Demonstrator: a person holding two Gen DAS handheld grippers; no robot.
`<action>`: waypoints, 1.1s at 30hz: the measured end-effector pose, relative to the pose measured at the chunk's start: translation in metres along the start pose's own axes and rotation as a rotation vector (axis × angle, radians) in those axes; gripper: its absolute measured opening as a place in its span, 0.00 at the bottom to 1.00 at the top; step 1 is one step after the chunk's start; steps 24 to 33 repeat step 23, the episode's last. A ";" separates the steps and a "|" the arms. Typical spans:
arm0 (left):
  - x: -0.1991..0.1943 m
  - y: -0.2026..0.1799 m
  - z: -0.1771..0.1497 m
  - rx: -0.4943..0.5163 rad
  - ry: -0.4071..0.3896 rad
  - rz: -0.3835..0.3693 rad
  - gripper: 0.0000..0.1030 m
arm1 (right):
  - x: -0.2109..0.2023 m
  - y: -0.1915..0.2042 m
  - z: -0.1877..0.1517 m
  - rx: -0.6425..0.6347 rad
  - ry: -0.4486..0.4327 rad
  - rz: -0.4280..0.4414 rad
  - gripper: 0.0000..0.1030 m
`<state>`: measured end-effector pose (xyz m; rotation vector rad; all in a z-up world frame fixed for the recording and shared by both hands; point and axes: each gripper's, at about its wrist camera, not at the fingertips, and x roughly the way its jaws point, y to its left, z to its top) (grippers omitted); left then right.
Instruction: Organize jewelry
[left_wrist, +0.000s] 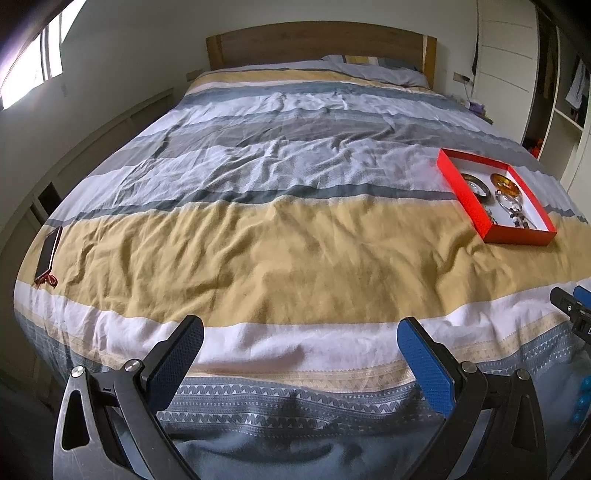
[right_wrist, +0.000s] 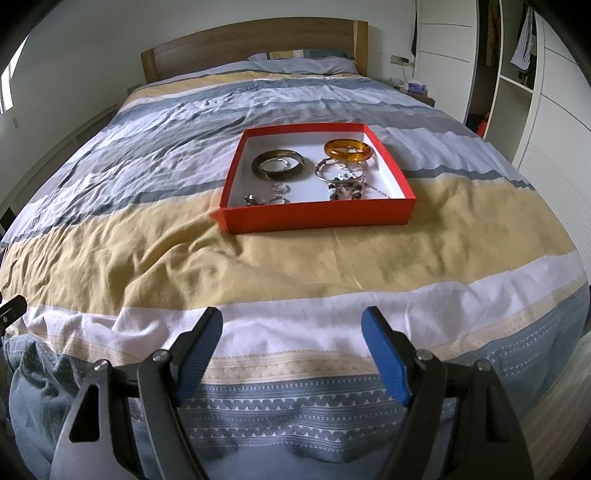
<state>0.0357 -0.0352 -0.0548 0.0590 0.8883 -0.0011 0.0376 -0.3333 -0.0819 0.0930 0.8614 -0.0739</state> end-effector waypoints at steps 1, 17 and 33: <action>0.000 0.000 0.001 -0.001 0.001 -0.002 0.99 | 0.000 -0.001 0.000 0.001 0.002 0.000 0.74; -0.006 -0.002 -0.003 0.002 -0.002 0.000 0.99 | -0.007 -0.002 -0.004 -0.009 0.029 0.001 0.74; -0.011 -0.002 -0.002 -0.007 -0.008 -0.001 0.99 | -0.008 -0.003 -0.005 -0.006 0.031 -0.002 0.74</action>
